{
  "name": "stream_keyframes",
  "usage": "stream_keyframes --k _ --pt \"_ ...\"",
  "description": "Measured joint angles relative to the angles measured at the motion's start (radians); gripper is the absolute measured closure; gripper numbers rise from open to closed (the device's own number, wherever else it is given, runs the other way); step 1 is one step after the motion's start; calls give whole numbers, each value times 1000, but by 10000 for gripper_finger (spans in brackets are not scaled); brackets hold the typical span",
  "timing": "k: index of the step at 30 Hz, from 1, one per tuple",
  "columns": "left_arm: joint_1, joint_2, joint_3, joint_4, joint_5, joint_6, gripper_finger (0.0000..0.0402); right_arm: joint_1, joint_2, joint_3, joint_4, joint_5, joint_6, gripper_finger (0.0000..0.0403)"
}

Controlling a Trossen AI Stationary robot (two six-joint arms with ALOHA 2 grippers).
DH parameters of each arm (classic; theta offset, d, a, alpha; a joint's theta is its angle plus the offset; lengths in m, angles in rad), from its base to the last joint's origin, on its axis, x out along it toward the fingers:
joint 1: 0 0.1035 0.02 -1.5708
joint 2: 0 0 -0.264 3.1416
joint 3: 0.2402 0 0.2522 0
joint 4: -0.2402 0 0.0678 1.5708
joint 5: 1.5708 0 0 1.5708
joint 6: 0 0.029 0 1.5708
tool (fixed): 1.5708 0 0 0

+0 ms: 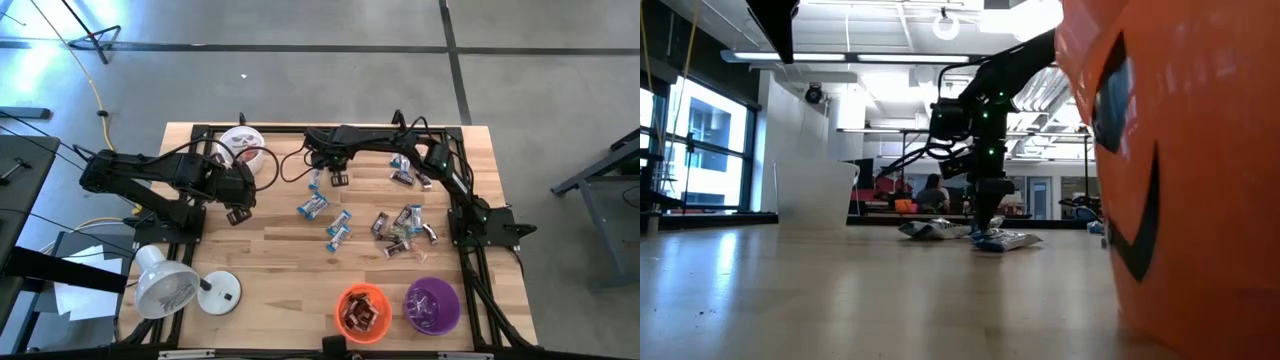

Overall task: Organize candy in baskets
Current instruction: Put the white chocolate into the purple bucket

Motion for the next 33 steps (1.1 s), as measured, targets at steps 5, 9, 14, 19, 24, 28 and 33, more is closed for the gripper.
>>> stream_keyframes --k 5,9,14,19,24,28,33 --pt "0 0 0 0 26 -18 313 17 0 8 -51 56 38 393" --pt "0 0 0 1 47 -23 313 34 1 42 -99 54 86 395" --pt "0 0 0 5 67 -23 313 61 1 149 -209 54 178 398" --pt "0 0 0 5 76 -16 313 96 1 325 -405 51 298 399" --pt "-17 0 0 5 77 -6 313 144 -15 487 -634 41 432 399" --pt "-42 0 0 5 74 26 313 198 -159 356 -640 -2 524 399" --pt "-55 0 0 5 67 31 313 289 -333 238 -636 -36 673 399"
